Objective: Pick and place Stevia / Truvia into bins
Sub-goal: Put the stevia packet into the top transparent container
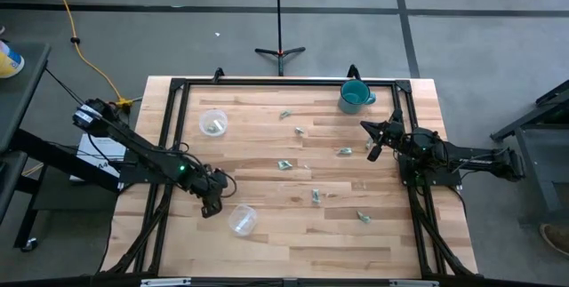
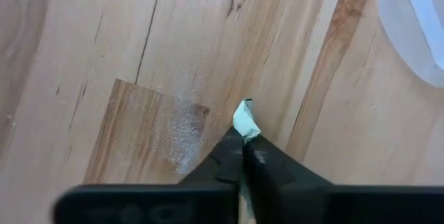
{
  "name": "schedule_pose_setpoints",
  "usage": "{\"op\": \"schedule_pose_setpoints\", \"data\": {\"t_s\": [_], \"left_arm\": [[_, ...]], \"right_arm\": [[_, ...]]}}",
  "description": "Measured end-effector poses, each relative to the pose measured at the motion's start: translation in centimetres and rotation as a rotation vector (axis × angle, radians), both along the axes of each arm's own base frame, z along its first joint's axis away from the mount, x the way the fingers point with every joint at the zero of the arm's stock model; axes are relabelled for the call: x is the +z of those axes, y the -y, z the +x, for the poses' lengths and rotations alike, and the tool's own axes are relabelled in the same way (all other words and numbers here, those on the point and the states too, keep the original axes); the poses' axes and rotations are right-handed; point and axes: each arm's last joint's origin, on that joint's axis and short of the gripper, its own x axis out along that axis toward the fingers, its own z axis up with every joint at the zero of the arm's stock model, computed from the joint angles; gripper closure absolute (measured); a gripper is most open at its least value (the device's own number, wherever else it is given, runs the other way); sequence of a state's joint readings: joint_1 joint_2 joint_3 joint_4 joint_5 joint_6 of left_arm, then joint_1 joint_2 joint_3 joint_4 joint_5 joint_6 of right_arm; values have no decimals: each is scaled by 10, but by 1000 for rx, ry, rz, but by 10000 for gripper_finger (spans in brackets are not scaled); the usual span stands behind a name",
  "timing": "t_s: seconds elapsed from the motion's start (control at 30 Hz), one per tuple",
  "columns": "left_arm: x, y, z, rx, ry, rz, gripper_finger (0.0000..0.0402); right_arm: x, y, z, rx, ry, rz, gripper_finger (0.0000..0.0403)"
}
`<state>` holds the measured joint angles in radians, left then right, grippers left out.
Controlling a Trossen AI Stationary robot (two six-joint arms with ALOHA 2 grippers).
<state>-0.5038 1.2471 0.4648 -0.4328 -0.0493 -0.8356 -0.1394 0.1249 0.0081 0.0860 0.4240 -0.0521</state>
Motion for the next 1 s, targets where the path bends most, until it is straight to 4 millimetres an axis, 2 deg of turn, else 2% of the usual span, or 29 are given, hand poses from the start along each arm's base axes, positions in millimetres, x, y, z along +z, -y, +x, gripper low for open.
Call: {"op": "schedule_pose_setpoints", "data": {"t_s": [0.03,0.13,0.27,0.43,0.57,0.73,0.93,1.0], "left_arm": [[1,0,0,-3,9,10,379],[5,-5,-1,6,71,116,378],[33,-12,3,41,217,297,364],[69,-40,-1,186,270,511,380],[83,-71,-6,349,270,607,379],[87,-110,-9,559,206,598,371],[83,-145,-15,586,82,575,379],[83,-154,-17,598,66,586,369]], "right_arm": [[0,0,0,0,0,0,402],[0,0,0,0,0,0,402],[0,0,0,0,0,0,402],[0,0,0,1,-1,0,402],[0,0,0,4,-3,1,402],[-1,0,0,5,-8,3,402],[-1,0,0,5,-11,3,402],[-1,0,0,5,-12,3,402]]}}
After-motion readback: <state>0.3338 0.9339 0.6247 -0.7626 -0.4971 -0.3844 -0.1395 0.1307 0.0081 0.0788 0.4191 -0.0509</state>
